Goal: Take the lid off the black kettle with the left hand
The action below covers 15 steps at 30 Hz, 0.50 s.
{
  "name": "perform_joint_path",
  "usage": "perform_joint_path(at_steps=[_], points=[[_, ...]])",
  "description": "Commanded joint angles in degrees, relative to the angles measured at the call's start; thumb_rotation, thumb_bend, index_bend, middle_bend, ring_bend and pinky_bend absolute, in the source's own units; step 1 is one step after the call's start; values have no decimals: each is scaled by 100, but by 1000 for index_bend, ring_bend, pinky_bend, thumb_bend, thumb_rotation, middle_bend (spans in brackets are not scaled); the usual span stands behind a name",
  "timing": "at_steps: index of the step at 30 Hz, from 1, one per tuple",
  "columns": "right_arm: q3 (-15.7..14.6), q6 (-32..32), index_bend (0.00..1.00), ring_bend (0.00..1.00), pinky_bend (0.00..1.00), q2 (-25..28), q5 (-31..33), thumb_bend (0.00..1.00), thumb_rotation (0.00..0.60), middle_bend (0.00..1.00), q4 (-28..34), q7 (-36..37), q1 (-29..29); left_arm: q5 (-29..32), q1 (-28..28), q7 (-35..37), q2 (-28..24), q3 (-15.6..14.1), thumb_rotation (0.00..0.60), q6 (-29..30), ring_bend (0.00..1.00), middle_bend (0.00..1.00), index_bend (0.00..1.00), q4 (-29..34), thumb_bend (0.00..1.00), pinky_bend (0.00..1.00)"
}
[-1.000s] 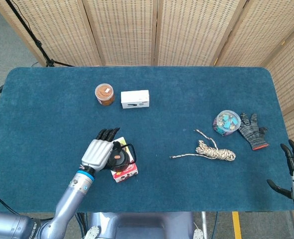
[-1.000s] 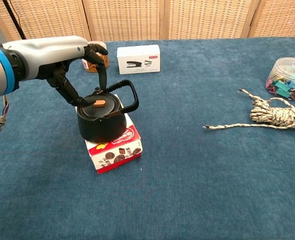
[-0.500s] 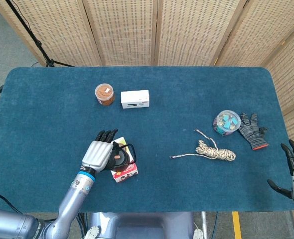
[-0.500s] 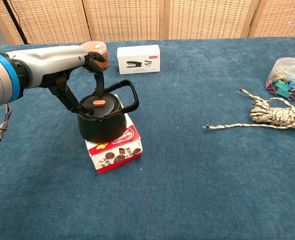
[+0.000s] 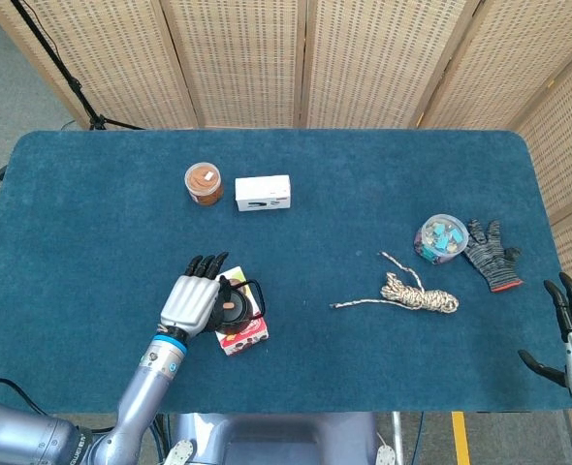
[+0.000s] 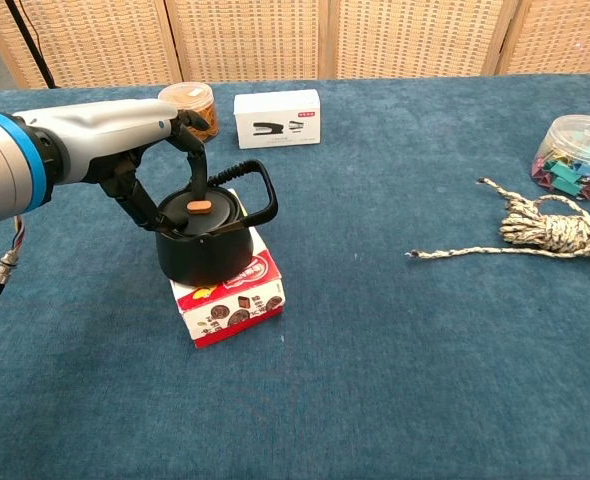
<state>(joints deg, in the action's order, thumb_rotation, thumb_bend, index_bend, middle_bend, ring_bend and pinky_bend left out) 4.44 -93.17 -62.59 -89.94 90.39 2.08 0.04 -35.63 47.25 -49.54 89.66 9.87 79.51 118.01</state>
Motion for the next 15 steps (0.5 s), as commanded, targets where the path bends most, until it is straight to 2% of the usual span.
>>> perform_joint_path(at_steps=[1, 7, 15], points=[[-1, -5, 5, 0, 0, -1, -2, 0, 600, 0, 0, -5, -2, -13, 7, 9, 21, 7, 600, 11, 0, 0, 590, -22, 379, 0], [9, -18, 6, 0, 0, 10, 25, 0, 600, 0, 2, -5, -14, -103, -6, 3, 101, -17, 600, 123, 0, 0, 676, -50, 429, 0], [11, -27, 6, 0, 0, 15, 30, 0, 600, 0, 2, 1, -21, -240, -43, 15, 84, -15, 600, 217, 0, 0, 692, 22, 435, 0]])
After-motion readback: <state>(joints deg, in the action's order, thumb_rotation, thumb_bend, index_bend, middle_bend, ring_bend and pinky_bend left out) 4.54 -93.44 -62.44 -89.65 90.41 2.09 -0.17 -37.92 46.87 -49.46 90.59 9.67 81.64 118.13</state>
